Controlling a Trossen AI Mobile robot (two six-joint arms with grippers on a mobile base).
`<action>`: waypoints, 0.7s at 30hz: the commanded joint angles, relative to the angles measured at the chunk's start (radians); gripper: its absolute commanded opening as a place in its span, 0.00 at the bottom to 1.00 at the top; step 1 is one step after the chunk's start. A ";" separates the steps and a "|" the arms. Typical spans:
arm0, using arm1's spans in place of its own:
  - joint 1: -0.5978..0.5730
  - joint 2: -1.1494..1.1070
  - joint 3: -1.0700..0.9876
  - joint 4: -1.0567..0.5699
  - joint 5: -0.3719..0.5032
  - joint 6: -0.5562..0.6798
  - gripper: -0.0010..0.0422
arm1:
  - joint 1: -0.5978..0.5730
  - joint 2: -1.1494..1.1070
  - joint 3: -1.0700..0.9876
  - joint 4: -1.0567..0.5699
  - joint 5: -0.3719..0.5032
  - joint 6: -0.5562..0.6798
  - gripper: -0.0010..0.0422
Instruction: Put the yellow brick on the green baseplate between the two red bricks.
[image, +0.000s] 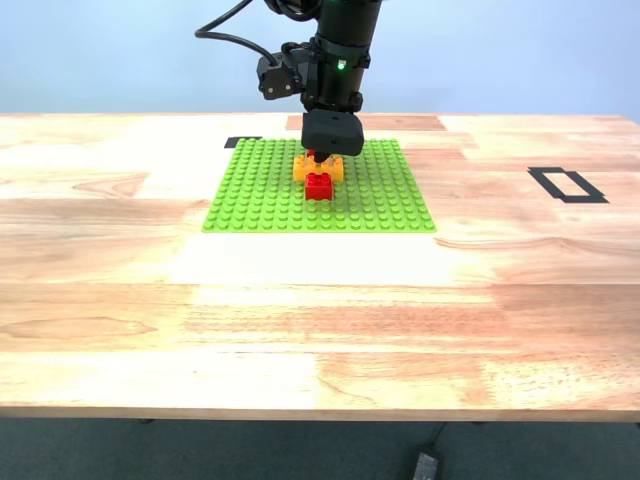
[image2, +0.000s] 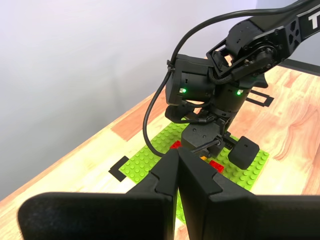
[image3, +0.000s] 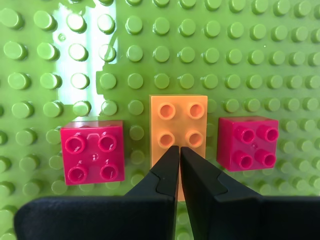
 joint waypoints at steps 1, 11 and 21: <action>0.000 0.000 0.001 0.000 0.000 0.000 0.02 | 0.001 0.006 -0.002 -0.002 -0.002 0.005 0.02; 0.000 -0.006 0.001 0.000 -0.001 0.000 0.02 | 0.002 -0.093 0.043 0.013 -0.002 0.050 0.02; 0.000 -0.026 0.001 0.004 -0.008 -0.072 0.02 | -0.090 -0.433 -0.137 0.127 0.002 0.164 0.02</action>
